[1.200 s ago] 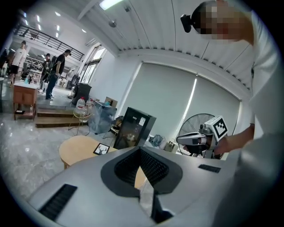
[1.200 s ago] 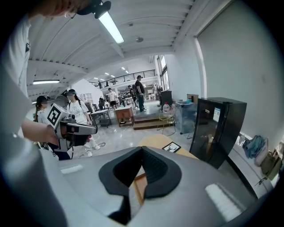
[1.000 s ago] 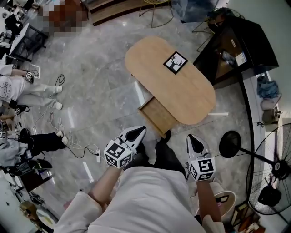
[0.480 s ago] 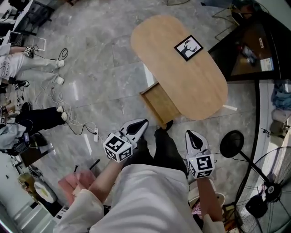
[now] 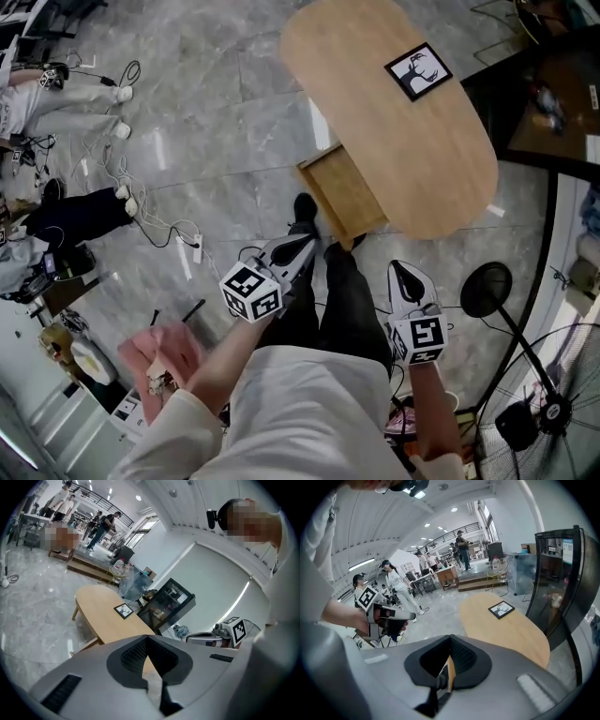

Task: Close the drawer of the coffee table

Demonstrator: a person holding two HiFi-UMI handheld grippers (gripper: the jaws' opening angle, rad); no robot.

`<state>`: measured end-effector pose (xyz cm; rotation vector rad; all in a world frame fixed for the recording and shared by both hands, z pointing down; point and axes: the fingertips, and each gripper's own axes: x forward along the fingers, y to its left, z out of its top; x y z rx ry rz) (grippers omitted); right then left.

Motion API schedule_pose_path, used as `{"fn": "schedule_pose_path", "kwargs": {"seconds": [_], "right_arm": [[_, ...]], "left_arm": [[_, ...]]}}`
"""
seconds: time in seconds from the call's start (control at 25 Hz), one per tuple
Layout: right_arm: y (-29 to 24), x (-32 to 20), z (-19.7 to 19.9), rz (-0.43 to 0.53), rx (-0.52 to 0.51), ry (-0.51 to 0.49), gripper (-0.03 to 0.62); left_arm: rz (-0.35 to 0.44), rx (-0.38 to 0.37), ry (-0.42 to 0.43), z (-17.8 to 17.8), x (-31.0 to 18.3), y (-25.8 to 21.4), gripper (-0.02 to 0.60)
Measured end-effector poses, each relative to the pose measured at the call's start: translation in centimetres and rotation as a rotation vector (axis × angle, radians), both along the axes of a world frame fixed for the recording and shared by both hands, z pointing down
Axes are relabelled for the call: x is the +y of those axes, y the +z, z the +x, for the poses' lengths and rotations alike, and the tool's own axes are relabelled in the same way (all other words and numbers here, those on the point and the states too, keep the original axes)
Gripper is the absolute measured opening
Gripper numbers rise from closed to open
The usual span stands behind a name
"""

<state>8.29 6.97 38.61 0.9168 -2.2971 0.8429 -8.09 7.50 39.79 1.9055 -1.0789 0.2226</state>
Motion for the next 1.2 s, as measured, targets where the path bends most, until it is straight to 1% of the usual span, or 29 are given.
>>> {"fn": "schedule_pose_path", "kwargs": {"seconds": [0.2,0.28,0.4,0.68,0.76,0.96,1.2], "right_arm": [[3.0,-0.4,-2.2,-0.025,0.016,0.008,0.011],[4.2,-0.8,-2.7,-0.037,0.020,0.032,0.011],[6.3,-1.3,-3.5,-0.064,0.017,0.075,0.011],[12.0,-0.5,-5.4,-0.144,0.025,0.102,0.011],[13.7,-0.3,-5.9,-0.160,0.024,0.110,0.011],[17.4,0.0,-7.2,-0.192,0.019,0.127,0.011],[22.1,0.0,-8.2,-0.233,0.011,0.151,0.011]], "left_arm": [[-0.051,0.018,0.003,-1.2,0.2,4.7,0.006],[-0.071,0.023,0.007,-1.6,0.1,6.8,0.006],[-0.099,0.029,0.018,-2.3,-0.1,9.9,0.006],[-0.170,0.055,0.031,-3.3,0.3,16.3,0.010],[-0.194,0.054,0.042,-3.5,0.6,18.4,0.061],[-0.252,0.057,0.050,-4.1,1.5,23.2,0.072],[-0.357,0.105,-0.013,-4.6,2.5,29.9,0.136]]}}
